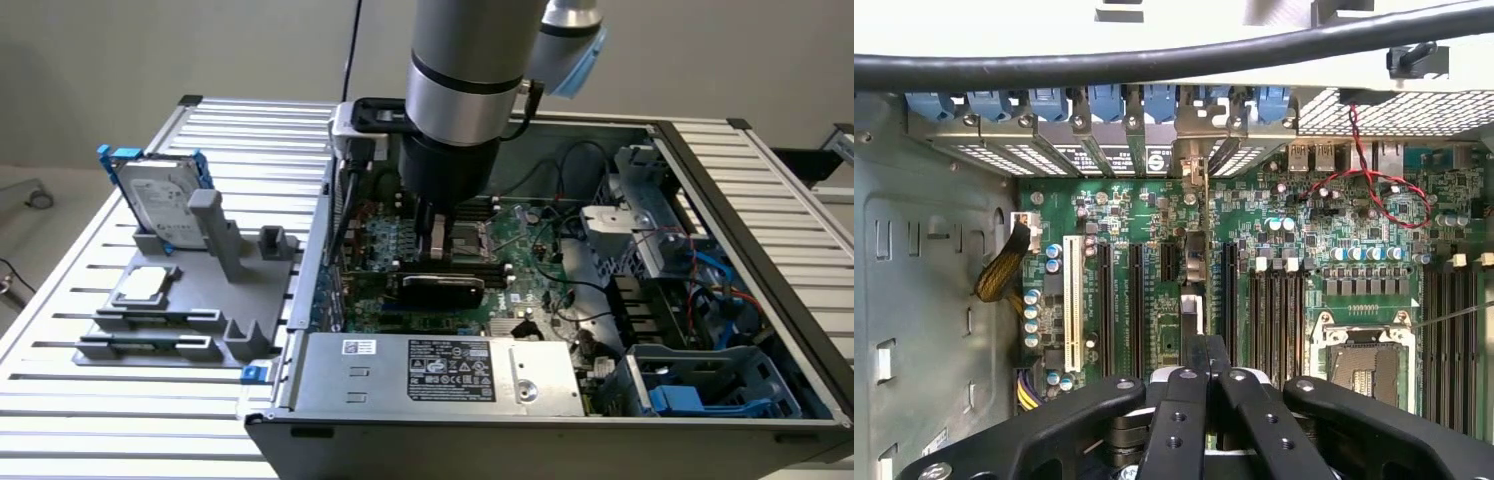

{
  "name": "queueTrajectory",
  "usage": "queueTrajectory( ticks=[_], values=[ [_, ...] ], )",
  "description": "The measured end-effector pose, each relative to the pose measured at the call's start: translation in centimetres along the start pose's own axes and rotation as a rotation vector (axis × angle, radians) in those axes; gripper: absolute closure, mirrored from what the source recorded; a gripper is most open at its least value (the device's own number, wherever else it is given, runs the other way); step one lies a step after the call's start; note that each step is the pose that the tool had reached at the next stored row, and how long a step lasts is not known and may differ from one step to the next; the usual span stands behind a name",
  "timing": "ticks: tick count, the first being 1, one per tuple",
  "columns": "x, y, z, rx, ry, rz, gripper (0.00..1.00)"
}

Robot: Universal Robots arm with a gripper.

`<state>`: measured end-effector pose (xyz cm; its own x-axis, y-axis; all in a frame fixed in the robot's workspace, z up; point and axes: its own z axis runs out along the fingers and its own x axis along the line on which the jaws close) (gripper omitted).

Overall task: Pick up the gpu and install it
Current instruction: 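Press down on the gpu until it lock into place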

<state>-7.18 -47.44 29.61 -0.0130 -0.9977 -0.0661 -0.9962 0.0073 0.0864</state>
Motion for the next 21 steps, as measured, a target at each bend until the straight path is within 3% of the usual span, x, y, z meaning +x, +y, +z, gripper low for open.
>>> queueTrajectory(
  ticks=[10, 15, 21],
  values=[
    [-0.1, 0.01, 0.0, 0.0001, -0.0001, 0.0, 0.89],
    [-1.1, 1.15, 0.82, 0.0156, 0.0001, -0.001, 0.89],
    [-1.1, 1.44, 1.71, 0.0154, 0.0089, -0.013, 0.89]
  ],
)
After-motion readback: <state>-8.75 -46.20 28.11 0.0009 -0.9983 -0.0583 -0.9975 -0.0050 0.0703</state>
